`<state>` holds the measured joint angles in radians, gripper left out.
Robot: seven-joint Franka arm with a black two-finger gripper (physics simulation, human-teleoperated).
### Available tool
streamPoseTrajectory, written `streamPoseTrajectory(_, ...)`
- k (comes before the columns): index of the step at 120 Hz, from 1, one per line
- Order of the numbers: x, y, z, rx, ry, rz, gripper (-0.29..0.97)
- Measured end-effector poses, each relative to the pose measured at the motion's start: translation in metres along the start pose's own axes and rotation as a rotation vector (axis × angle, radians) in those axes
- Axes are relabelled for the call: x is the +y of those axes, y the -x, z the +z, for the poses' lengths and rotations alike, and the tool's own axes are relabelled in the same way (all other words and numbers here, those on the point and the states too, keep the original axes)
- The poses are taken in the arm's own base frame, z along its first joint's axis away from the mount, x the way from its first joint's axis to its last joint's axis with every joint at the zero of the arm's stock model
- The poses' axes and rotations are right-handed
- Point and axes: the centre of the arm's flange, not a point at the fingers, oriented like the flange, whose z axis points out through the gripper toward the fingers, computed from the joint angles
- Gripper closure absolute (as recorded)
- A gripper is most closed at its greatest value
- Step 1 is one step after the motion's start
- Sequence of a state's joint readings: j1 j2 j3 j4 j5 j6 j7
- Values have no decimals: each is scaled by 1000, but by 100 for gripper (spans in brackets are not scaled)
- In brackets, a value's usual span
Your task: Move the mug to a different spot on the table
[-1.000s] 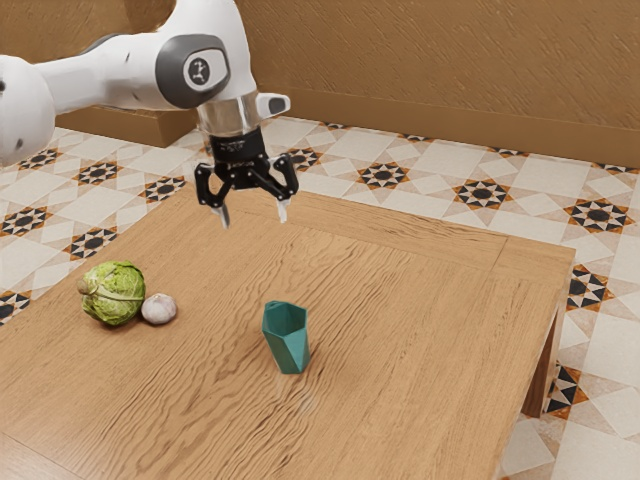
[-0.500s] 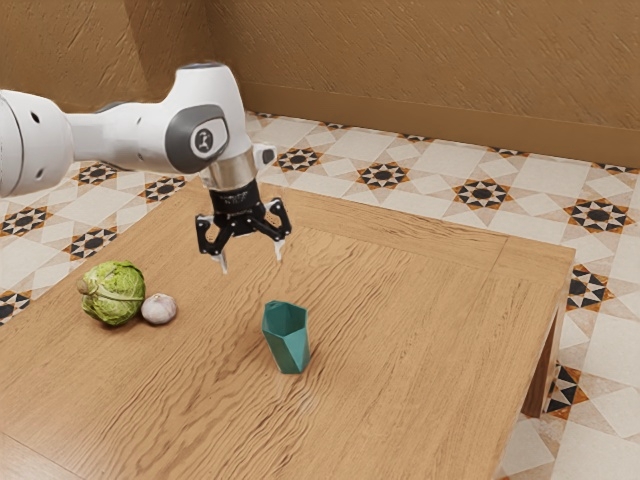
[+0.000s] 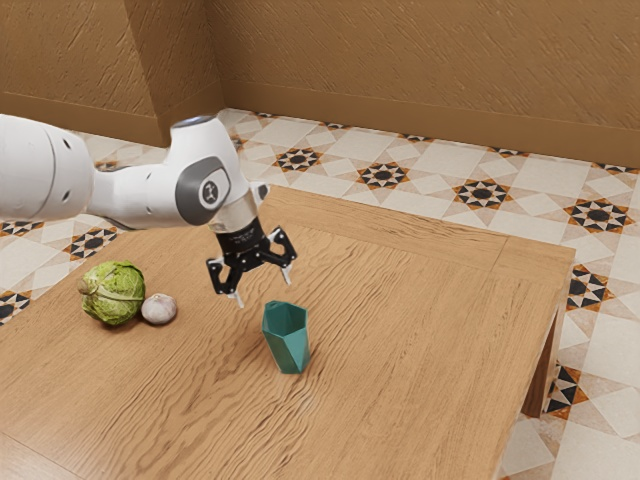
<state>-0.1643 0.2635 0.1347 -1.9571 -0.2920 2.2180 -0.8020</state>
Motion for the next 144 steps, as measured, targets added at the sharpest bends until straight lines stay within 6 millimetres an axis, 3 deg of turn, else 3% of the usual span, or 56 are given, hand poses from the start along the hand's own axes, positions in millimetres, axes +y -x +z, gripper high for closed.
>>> streamPoseTrajectory(42,3,-8,30,50,5,-42,0)
streamPoseTrajectory(89,3,-11,49,36,36,-128,6)
streamPoseTrajectory(121,3,-2,56,23,24,-143,22)
streamPoseTrajectory(144,3,-2,57,20,20,-155,50)
